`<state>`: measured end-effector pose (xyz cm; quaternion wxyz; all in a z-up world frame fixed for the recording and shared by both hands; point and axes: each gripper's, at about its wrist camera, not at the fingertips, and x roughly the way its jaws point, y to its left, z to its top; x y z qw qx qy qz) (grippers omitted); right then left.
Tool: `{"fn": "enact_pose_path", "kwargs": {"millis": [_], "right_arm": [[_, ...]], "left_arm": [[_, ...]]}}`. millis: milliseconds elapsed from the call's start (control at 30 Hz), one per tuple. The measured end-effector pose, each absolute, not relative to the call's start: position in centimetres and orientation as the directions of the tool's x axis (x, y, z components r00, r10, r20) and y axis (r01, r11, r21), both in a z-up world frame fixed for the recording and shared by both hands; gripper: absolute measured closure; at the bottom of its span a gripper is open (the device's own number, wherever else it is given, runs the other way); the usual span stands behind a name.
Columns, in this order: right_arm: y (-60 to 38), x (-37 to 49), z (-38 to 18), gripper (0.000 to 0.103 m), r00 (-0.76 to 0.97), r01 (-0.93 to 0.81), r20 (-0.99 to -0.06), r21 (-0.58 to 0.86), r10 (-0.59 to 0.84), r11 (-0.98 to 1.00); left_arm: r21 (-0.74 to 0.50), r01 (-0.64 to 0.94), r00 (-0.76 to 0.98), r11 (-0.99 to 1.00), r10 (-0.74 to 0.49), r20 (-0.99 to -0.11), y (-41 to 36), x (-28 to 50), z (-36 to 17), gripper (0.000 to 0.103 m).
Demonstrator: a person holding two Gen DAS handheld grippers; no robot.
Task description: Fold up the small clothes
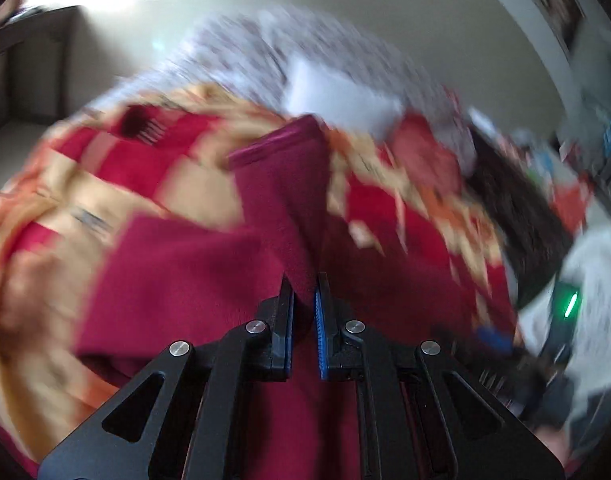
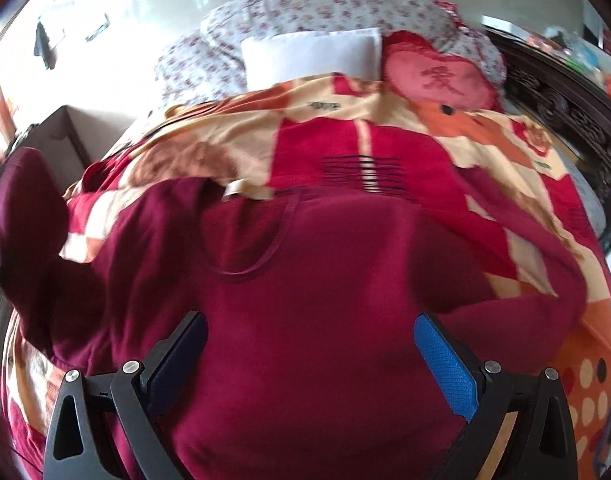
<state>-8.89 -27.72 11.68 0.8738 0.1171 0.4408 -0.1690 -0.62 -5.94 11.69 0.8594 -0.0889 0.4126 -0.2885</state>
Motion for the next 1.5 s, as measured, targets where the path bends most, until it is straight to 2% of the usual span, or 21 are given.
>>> {"fn": "enact_pose_path", "kwargs": {"millis": [67,233,300,367,400,467,533,700,767,833,900,1000,1033,1100,1167,1267,1333,1433,1500], "right_arm": [[-29.1,-9.6,11.7,0.001,0.545,0.426,-0.813,0.057,-0.206,0.903],[-31.6,-11.1,11.3,0.001,0.528,0.458,-0.825,0.080,-0.199,0.885],[-31.9,-11.4,11.3,0.001,0.540,0.450,-0.821,0.097,-0.185,0.888],[-32.0,-11.5,11.4,0.001,0.564,0.434,-0.811,0.129,-0.156,0.892],[-31.8,-11.4,11.4,0.001,0.575,0.423,-0.807,0.153,-0.134,0.893],[-31.5,-11.1,11.3,0.001,0.593,0.397,-0.801,0.201,-0.083,0.895],[-30.7,-10.6,11.1,0.001,0.609,0.356,-0.793,0.248,-0.023,0.901],[-28.4,-8.8,9.1,0.001,0.567,0.310,-0.824,0.183,-0.026,0.933],[-27.8,-8.2,7.9,0.013,0.541,0.285,-0.841,0.166,-0.016,0.944],[-27.2,-7.5,6.6,0.045,0.504,0.269,-0.863,0.123,-0.031,0.955],[-26.8,-7.2,5.7,0.061,0.497,0.264,-0.864,0.070,-0.074,0.962],[-26.6,-7.4,6.2,0.094,0.517,0.231,-0.854,0.073,-0.059,0.970],[-26.6,-7.7,6.9,0.098,0.531,0.221,-0.845,0.069,-0.060,0.973],[-27.0,-8.5,9.2,0.098,0.576,0.220,-0.811,0.040,-0.097,0.975],[-28.1,-9.5,12.0,0.098,0.621,0.269,-0.761,-0.015,-0.185,0.963],[-31.5,-10.7,14.7,0.098,0.638,0.375,-0.720,-0.020,-0.273,0.927],[-33.7,-10.5,14.2,0.098,0.597,0.444,-0.736,-0.030,-0.321,0.895],[-35.6,-9.6,10.9,0.098,0.514,0.474,-0.807,-0.015,-0.291,0.880],[-35.7,-9.4,9.7,0.098,0.485,0.466,-0.823,-0.040,-0.294,0.884]], "left_arm": [[-0.385,0.456,0.426,0.802,-0.577,-0.697,-9.1,-1.7,8.9,0.095],[-0.289,0.521,0.337,0.803,-0.504,-0.795,-13.8,-3.4,3.9,0.094],[-0.291,0.548,0.322,0.784,-0.519,-0.792,-13.7,-4.0,4.2,0.082],[-0.355,0.572,0.252,0.740,-0.570,-0.782,-12.7,-4.4,5.3,0.050],[-0.391,0.577,0.229,0.717,-0.601,-0.765,-11.8,-4.8,6.2,0.048],[-0.389,0.593,0.253,0.706,-0.621,-0.742,-9.8,-5.5,8.0,0.048],[-0.318,0.611,0.323,0.725,-0.595,-0.736,-7.3,-6.0,9.8,0.048],[-0.207,0.508,0.485,0.836,-0.476,-0.734,-1.4,-4.3,10.8,0.048],[-0.207,0.434,0.504,0.877,-0.427,-0.751,1.0,-2.6,10.3,0.048],[-0.225,0.376,0.503,0.899,-0.402,-0.765,2.9,-1.9,9.1,0.048],[-0.251,0.327,0.507,0.911,-0.393,-0.767,4.4,-1.5,8.6,0.048],[-0.254,0.289,0.525,0.923,-0.375,-0.764,5.1,-1.3,8.6,0.048],[-0.258,0.282,0.529,0.924,-0.374,-0.762,5.0,-1.1,8.6,0.048],[-0.268,0.275,0.538,0.923,-0.379,-0.753,4.9,-0.7,9.0,0.048],[-0.266,0.274,0.551,0.924,-0.378,-0.744,4.6,-0.8,9.5,0.048],[-0.258,0.287,0.556,0.923,-0.379,-0.739,3.4,-0.5,9.7,0.048],[-0.245,0.301,0.550,0.922,-0.377,-0.745,2.2,-0.4,9.3,0.048],[-0.230,0.305,0.533,0.924,-0.366,-0.763,0.5,-0.1,8.4,0.048],[-0.234,0.313,0.518,0.920,-0.372,-0.770,-0.4,0.1,8.0,0.048]]}}
